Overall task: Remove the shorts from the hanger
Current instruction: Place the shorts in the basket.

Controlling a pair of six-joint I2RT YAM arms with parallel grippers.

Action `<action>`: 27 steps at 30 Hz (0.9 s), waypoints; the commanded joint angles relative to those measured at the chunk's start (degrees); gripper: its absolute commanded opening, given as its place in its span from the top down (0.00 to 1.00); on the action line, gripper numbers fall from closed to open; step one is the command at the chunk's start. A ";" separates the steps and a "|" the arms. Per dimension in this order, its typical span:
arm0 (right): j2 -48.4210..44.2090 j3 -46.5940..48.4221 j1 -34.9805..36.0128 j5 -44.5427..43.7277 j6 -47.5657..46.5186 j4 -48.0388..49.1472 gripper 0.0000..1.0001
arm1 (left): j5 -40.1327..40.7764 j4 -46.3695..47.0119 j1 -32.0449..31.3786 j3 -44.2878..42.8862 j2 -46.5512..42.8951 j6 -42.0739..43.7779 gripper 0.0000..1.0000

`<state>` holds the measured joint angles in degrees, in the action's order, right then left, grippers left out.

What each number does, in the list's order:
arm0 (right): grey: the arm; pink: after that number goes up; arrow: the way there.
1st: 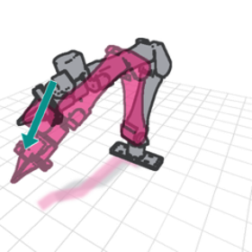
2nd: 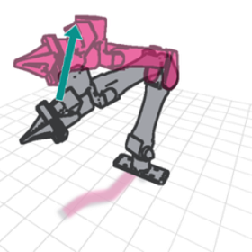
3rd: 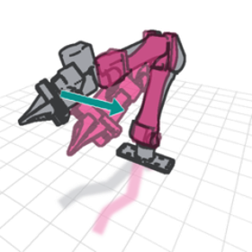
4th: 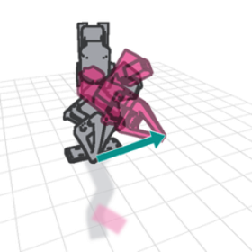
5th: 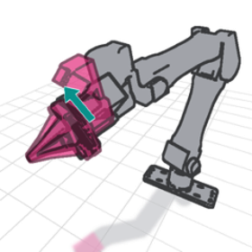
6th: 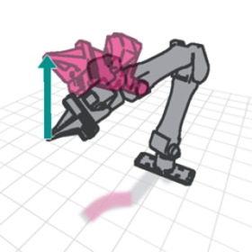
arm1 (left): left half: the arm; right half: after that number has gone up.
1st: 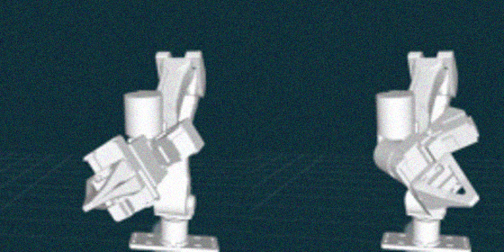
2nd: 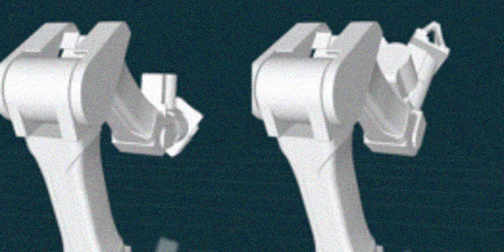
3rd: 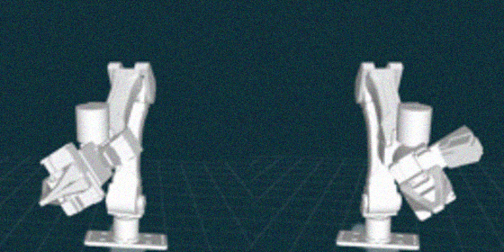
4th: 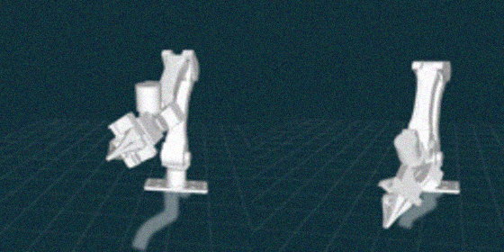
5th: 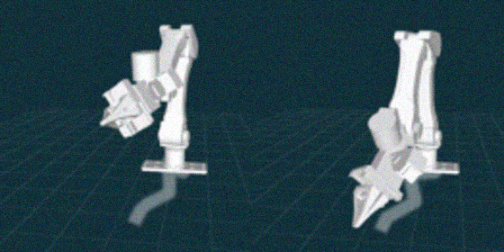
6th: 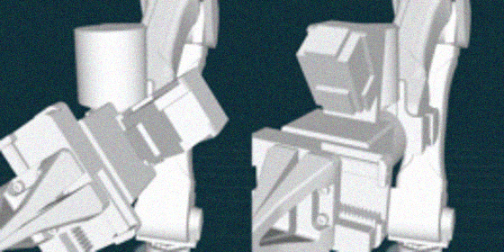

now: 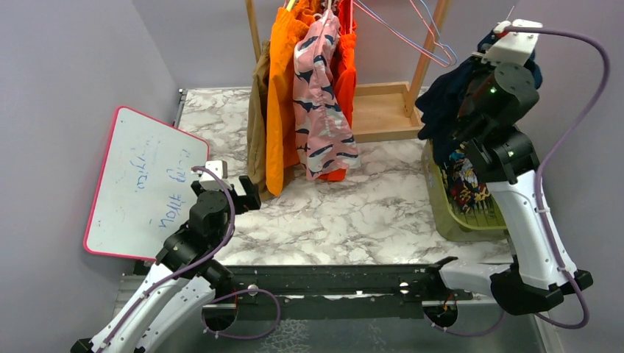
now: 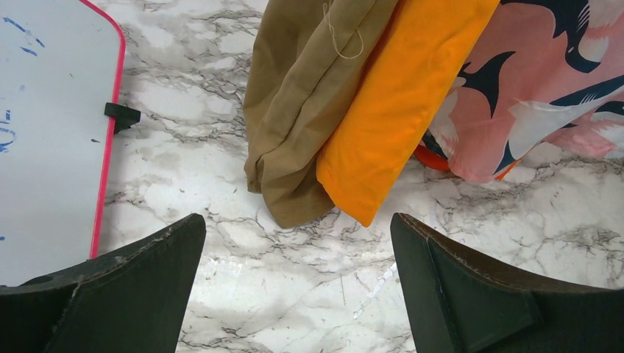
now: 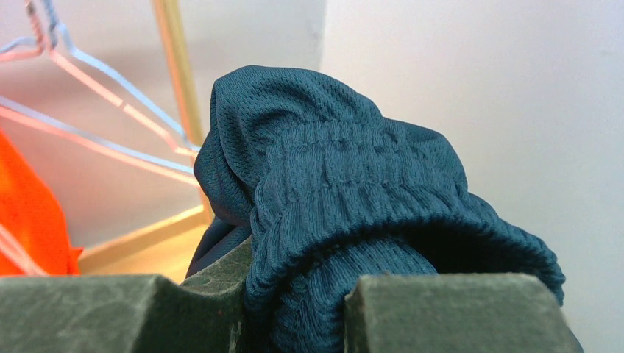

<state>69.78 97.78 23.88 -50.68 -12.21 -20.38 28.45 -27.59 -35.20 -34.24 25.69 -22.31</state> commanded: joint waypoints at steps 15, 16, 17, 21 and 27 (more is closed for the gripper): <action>-7.76 -24.28 -19.31 8.39 15.81 -8.92 0.98 | -2.01 0.64 0.38 0.49 -0.12 0.07 0.01; -7.85 -25.92 -19.57 9.63 15.79 -8.14 0.97 | -2.15 0.76 0.39 0.49 0.06 0.13 0.01; -7.15 -27.29 -19.88 10.32 15.75 -7.33 0.98 | -2.35 0.85 0.37 0.49 0.32 0.21 0.01; -0.22 -27.50 -23.36 17.07 18.87 -9.10 0.98 | -2.77 0.83 0.40 0.38 0.97 0.20 0.01; 9.66 -25.42 -26.24 29.38 19.43 -9.83 0.97 | -2.31 0.79 0.39 0.58 -0.06 0.12 0.01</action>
<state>75.11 70.26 -1.39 -31.81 5.26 -30.06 26.89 -27.55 -35.20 -34.24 26.50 -22.26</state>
